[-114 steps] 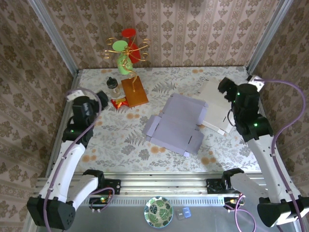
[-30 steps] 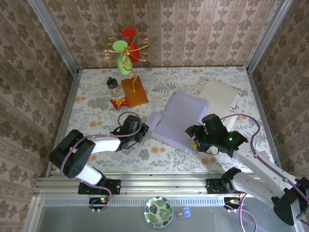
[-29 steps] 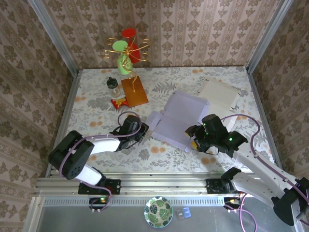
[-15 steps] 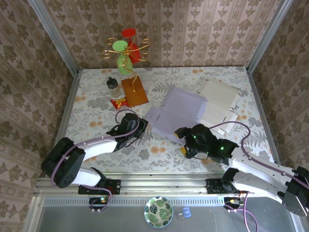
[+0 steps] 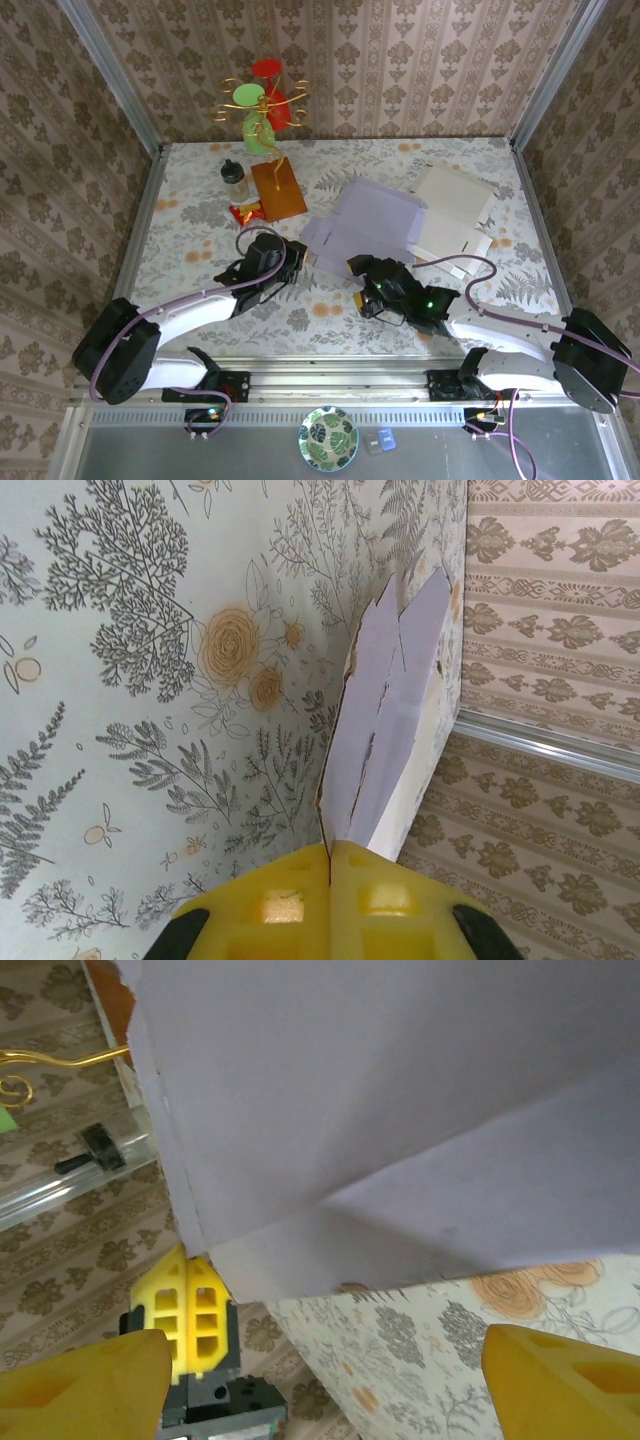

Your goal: Fold the paper box

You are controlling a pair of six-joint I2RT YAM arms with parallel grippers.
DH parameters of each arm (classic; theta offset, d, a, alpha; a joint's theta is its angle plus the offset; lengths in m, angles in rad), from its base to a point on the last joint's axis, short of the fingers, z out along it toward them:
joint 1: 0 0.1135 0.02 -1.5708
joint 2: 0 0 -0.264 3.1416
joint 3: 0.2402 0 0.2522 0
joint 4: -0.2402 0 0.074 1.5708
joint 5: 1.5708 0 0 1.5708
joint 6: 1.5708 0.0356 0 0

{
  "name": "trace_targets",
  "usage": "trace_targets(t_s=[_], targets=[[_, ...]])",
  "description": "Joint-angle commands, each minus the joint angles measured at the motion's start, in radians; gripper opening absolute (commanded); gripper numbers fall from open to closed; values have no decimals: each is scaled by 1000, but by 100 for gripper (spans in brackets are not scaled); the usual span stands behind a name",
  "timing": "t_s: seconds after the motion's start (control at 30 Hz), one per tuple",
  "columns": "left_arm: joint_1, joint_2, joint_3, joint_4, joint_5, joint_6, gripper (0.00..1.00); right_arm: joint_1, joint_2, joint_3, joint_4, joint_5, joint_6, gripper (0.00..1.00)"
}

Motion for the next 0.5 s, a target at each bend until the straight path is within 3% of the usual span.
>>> trace_targets(t_s=[0.0, 0.23, 0.47], targets=[[-16, -24, 15, -18, -22, -37, 0, 6, 31, 7, 49, 99, 6, 80], [-33, -42, 21, -30, -29, -49, 0, 6, 42, 17, 64, 144, -9, 68], [-53, -82, 8, -55, -49, -67, 0, -4, 7, 22, 32, 175, -23, 44]])
